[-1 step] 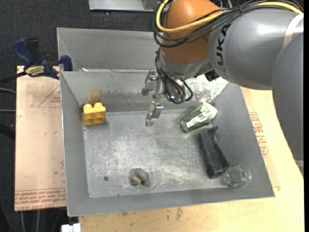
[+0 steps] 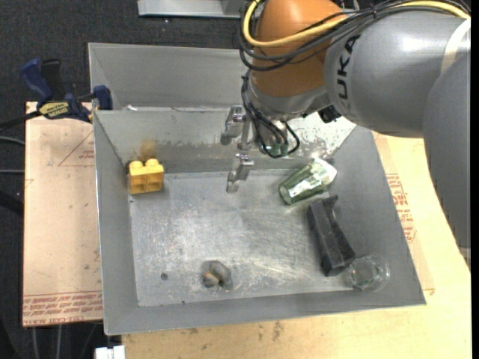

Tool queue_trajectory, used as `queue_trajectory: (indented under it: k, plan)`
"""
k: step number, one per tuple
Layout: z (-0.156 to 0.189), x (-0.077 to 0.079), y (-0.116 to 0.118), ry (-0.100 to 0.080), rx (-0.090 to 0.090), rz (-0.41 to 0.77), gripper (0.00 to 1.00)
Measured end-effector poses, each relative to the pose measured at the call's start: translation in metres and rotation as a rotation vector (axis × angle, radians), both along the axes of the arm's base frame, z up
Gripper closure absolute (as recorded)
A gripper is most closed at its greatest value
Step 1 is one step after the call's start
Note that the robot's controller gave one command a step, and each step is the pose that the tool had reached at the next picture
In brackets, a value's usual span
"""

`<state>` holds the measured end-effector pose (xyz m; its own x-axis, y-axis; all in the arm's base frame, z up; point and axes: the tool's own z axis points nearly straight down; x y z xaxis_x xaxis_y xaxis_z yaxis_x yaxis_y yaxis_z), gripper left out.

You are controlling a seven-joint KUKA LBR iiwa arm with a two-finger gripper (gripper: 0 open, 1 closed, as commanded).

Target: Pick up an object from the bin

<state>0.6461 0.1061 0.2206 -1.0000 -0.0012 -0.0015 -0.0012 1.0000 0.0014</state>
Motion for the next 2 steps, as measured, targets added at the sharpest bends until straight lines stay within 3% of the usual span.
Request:
queue_trajectory:
  k: [1, 2]
  plan:
    - [-0.028, -0.013, 0.008, -0.007, -0.001, 0.061, 0.0]
    - [-0.049, -0.042, 0.009, 0.005, -0.001, 0.031, 0.0]
